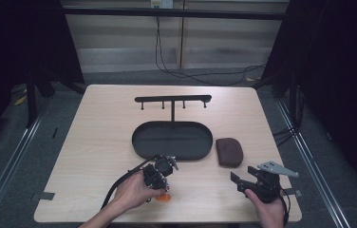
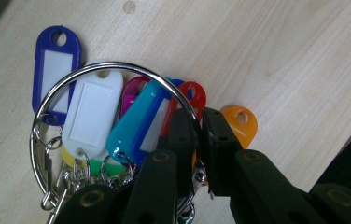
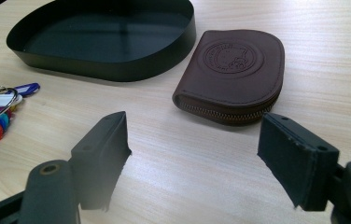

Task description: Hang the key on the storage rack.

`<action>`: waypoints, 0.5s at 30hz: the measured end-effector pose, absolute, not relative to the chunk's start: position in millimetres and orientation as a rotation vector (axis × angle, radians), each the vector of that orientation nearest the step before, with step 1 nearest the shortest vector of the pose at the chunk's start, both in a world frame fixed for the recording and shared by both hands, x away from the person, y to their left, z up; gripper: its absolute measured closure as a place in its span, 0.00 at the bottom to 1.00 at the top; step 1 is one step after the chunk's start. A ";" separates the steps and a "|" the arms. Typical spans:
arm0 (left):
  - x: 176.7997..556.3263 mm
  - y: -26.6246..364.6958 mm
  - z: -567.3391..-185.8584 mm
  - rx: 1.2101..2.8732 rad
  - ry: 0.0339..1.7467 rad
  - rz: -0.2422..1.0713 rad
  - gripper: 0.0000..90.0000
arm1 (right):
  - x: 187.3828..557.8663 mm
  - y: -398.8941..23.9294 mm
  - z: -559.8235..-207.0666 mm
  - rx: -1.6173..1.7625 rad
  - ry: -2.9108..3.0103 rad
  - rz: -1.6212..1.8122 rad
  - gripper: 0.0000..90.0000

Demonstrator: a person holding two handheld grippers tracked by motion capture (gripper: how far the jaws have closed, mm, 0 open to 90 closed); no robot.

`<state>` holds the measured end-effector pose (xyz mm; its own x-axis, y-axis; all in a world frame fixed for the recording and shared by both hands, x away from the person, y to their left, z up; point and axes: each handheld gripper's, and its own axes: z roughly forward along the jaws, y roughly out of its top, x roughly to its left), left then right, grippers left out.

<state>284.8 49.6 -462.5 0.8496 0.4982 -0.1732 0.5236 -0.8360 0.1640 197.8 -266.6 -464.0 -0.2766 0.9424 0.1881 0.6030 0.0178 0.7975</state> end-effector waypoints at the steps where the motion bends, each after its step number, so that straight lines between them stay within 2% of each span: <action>1: 285.3 49.8 -462.4 2.821 0.798 -0.189 0.93 | 197.9 -266.5 -464.0 1.576 1.907 1.155 0.27; 15: 293.5 60.7 -454.1 2.804 0.775 -0.261 0.96 | 198.9 -266.2 -464.7 1.584 1.912 1.148 0.27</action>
<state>293.5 60.7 -454.1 0.8453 0.4835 -0.2275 0.5226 -0.8369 0.1631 198.9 -266.2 -464.7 -0.2752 0.9424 0.1904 0.6108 0.0184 0.7916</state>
